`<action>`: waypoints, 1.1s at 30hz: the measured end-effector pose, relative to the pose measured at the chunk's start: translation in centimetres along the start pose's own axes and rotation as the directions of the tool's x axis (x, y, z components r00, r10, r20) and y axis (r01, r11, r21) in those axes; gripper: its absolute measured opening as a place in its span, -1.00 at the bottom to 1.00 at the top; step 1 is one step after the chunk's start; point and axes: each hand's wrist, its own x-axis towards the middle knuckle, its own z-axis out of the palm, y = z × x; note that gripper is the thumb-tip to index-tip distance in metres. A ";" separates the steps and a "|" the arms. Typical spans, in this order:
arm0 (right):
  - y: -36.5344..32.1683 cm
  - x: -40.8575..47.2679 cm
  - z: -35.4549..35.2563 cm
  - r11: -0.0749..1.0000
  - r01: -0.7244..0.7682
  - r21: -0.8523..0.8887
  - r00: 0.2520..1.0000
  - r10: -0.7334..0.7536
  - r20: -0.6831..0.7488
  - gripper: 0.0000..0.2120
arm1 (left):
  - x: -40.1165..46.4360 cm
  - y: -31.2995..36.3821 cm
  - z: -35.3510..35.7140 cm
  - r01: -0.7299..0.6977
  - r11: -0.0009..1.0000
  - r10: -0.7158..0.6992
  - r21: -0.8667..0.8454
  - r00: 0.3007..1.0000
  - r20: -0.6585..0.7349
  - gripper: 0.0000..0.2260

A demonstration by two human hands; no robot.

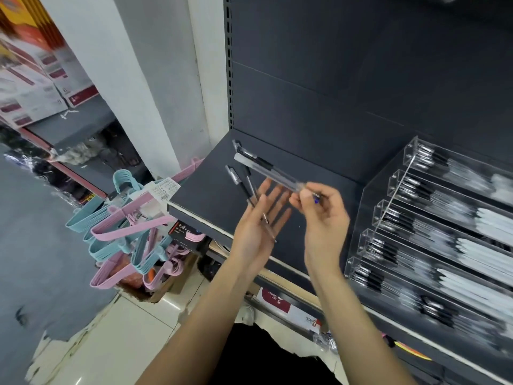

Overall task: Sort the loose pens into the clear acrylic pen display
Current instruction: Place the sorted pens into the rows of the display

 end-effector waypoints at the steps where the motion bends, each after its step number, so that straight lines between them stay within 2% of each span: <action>1: 0.3 -0.7 0.2 1.000 0.000 0.004 1.000 0.000 -0.025 -0.90 | 0.0 -0.1 0.5 -0.011 1.000 0.011 0.007 1.000 0.005 -0.71; 5: 1.3 -3.1 0.1 0.983 0.013 -0.182 0.999 -0.021 -0.039 -0.90 | 0.0 -0.2 1.2 0.005 1.000 -0.005 -0.020 1.000 0.007 -0.72; 8: 1.6 -3.6 -0.4 0.955 0.006 -0.297 0.999 0.004 0.034 -0.89 | 0.3 -0.7 0.6 -0.009 1.000 0.009 0.027 1.000 -0.012 -0.73; 11: 1.2 -3.3 -1.2 0.914 0.065 -0.401 0.982 0.013 0.188 -0.93 | 0.5 -0.5 -0.1 -0.050 0.997 0.051 0.060 0.998 -0.023 -0.73; 14: -0.2 -2.0 -2.2 0.882 0.129 -0.454 0.983 -0.053 0.177 -0.94 | 0.4 0.0 -1.0 -0.054 0.996 0.055 0.074 0.998 -0.011 -0.73; 17: -1.6 1.4 -2.3 0.862 0.045 -0.505 0.982 0.055 0.181 -0.77 | -0.3 0.1 -1.5 0.014 0.989 -0.023 0.144 0.998 0.059 -0.75; 19: -2.4 3.8 -1.8 0.859 0.003 -0.512 0.936 0.178 0.304 -0.60 | -0.9 -0.2 -1.5 0.084 0.978 -0.110 0.191 0.985 0.133 -0.75; 21: -2.9 5.6 -1.5 0.852 0.098 -0.514 0.866 0.181 0.466 -0.51 | -1.4 -0.7 -1.4 0.151 0.953 -0.203 0.262 0.962 0.184 -0.73; 23: -3.0 6.7 -1.8 0.820 0.195 -0.538 0.812 0.173 0.557 -0.59 | -1.7 -1.3 -1.1 0.216 0.929 -0.288 0.302 0.932 0.219 -0.70; 25: -3.0 7.3 -2.6 0.801 0.224 -0.556 0.797 0.178 0.577 -0.75 | -1.9 -2.1 -0.7 0.285 0.901 -0.367 0.326 0.902 0.226 -0.68; 29: -2.9 6.9 -5.4 0.741 0.257 -0.621 0.855 0.126 0.504 -0.87 | -2.2 -4.3 0.8 0.394 0.833 -0.492 0.388 0.850 0.191 -0.65; 33: -3.1 6.5 -9.2 0.659 0.264 -0.704 0.903 0.087 0.420 -0.90 | -2.8 -7.2 3.3 0.348 0.778 -0.491 0.524 0.856 0.161 -0.63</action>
